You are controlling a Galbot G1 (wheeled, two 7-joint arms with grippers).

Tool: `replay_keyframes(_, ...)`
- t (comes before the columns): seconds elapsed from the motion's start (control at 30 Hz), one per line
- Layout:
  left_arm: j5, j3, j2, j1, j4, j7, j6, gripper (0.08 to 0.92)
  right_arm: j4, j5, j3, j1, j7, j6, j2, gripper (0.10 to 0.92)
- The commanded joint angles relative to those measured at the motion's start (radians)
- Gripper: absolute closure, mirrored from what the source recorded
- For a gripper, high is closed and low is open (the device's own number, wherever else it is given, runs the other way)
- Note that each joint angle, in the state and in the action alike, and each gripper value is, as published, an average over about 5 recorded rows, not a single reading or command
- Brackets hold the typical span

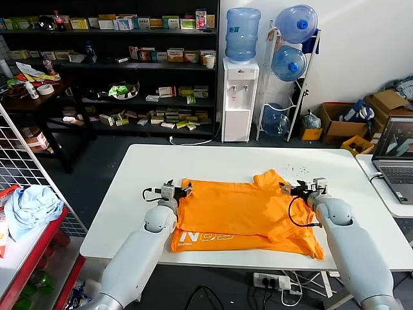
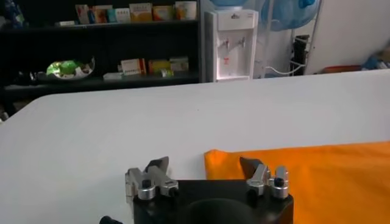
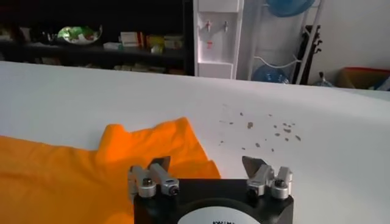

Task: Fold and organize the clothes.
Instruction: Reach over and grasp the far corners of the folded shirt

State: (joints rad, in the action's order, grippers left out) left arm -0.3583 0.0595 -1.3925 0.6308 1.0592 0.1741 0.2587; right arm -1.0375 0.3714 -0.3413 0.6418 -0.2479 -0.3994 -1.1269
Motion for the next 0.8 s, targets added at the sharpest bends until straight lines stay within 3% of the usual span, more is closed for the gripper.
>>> replay_keyframes(0.03,0.005,-0.001,0.003,-0.008,-0.025,0.003,-0.008,0.285,0.049,-0.015,0.009,-0.026,0.001,0.015,-0.023,0.371)
replay_keyframes(0.6,0.013,-0.009,0.008,0.024,0.002,-0.008,-0.024,0.779,0.056,0.005,0.002,-0.013,0.051,0.004,-0.032,0.858)
replay_keyframes(0.8,0.015,-0.017,0.017,0.040,0.032,-0.003,-0.040,0.908,0.047,0.015,-0.006,-0.002,0.061,0.007,-0.035,0.902)
